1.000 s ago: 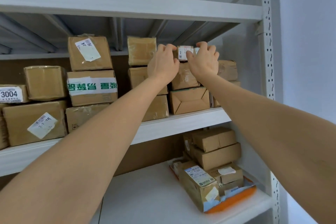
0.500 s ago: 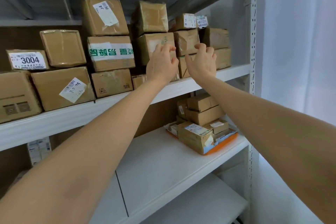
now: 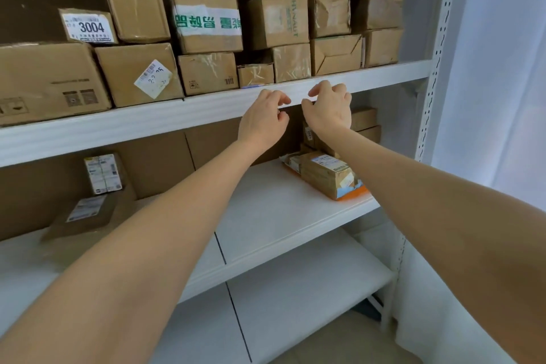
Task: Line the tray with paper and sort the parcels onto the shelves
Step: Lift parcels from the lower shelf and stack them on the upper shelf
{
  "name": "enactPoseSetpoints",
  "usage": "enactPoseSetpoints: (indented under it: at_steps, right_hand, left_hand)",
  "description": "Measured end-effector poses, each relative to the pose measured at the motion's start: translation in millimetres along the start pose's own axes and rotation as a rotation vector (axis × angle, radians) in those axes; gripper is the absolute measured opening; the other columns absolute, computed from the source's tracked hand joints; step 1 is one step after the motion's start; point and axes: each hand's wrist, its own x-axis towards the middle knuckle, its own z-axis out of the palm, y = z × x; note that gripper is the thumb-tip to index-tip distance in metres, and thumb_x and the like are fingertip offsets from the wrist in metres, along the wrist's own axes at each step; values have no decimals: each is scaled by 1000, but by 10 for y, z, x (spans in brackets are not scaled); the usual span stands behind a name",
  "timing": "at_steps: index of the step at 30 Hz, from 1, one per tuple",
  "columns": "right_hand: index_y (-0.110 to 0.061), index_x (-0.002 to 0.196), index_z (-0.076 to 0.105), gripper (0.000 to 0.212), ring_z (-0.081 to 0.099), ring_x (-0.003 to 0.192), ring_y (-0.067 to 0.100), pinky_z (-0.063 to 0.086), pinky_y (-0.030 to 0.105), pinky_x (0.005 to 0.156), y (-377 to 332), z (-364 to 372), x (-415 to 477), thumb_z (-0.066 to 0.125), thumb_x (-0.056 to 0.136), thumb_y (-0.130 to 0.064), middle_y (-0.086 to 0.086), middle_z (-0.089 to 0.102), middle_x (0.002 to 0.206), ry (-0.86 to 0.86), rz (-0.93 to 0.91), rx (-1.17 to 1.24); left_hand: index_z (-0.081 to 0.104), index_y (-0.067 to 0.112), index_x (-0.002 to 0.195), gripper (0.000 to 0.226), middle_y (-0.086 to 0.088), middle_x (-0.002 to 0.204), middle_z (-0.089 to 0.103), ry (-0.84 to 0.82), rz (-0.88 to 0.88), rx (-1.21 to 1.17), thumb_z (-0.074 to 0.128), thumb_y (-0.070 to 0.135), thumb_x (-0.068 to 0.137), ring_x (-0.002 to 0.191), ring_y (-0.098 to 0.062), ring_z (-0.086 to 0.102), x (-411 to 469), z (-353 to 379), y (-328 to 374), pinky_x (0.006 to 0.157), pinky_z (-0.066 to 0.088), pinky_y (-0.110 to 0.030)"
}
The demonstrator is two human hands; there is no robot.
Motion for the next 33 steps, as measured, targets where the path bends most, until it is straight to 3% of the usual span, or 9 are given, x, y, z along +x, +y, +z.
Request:
enactPoseSetpoints:
  at_steps: [4, 11, 18, 24, 33]
  right_hand:
    - [-17, 123, 54, 28, 37, 125, 31, 42, 37, 92, 11, 139, -291, 54, 96, -25, 13, 41, 134, -169, 23, -34]
    - [-18, 129, 50, 35, 36, 125, 32, 43, 38, 92, -60, 480, -788, 54, 96, -28, 13, 38, 136, -386, 25, -59]
    - [-17, 132, 49, 35, 34, 126, 34, 41, 38, 96, -325, 829, -1154, 48, 98, -23, 14, 36, 136, -540, 3, -39]
    - [-19, 133, 48, 38, 34, 124, 33, 39, 35, 90, -654, 1276, -1331, 47, 96, -18, 12, 36, 136, -611, 0, -10]
    - [-17, 134, 46, 44, 33, 126, 32, 37, 34, 85, -1407, 2284, -1459, 55, 93, -28, 12, 36, 136, -716, 2, 38]
  left_hand:
    - [58, 19, 119, 26, -2, 125, 50, -116, -97, 66, 50, 16, 94, 102, -17, 58, -353, -69, -183, 86, 51, -33]
    - [50, 16, 132, 39, -9, 136, 44, -392, -443, 153, 53, 24, 94, 115, -25, 54, -992, -186, -693, 94, 45, -34]
    - [49, 11, 133, 42, -16, 134, 43, -412, -583, 200, 55, 21, 93, 114, -30, 53, -1426, -467, -1123, 90, 42, -31]
    - [47, 10, 134, 42, -16, 136, 40, -414, -646, 228, 53, 20, 94, 114, -32, 52, -1578, -620, -1542, 82, 41, -28]
    - [46, 12, 135, 44, -16, 137, 41, -440, -752, 285, 50, 28, 94, 124, -32, 46, -1613, -868, -2700, 99, 42, -39]
